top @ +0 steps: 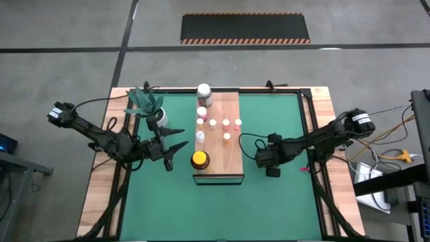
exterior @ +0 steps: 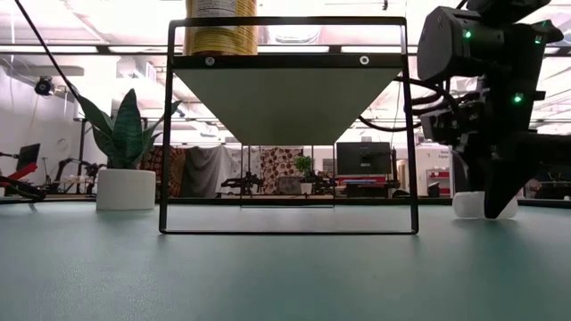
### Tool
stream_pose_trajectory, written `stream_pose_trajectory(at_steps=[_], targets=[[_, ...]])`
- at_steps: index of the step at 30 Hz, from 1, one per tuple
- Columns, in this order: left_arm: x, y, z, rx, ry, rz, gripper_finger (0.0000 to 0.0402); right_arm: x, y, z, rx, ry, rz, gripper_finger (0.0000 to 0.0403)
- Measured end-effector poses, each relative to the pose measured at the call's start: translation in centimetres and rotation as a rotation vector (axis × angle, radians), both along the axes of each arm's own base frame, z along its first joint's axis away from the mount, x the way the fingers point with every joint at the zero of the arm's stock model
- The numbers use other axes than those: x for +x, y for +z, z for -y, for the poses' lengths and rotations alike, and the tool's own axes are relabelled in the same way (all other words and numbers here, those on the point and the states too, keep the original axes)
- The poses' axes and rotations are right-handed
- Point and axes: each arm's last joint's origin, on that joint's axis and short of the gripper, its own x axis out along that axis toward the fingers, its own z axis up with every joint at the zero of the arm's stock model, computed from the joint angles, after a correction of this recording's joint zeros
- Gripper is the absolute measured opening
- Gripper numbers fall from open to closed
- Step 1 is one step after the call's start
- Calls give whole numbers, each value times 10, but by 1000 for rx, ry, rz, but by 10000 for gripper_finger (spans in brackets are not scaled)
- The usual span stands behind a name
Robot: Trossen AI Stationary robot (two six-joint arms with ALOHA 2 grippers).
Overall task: Pick and place medicine bottles onto shelf by color
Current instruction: Put the white pill bottle on the shelf
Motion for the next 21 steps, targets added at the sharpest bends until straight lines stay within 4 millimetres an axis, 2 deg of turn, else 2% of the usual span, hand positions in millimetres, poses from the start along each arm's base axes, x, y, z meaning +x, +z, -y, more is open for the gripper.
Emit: stream_pose_trajectory(at_steps=[2, 6, 11, 17, 21], targets=[[0, 0, 0, 0, 0, 0, 178, 0, 2, 0, 14, -3, 6, 124], [0, 0, 0, 0, 0, 0, 178, -3, 11, -3, 65, -33, 49, 122], [0, 0, 0, -1, 0, 1, 178, -13, 36, -12, 52, -97, 205, 122], [0, 3, 0, -14, 0, 22, 178, -25, 73, -20, -67, -215, 572, 122], [0, 4, 0, -25, -1, 36, 178, -28, 90, -31, -147, -197, 885, 122]])
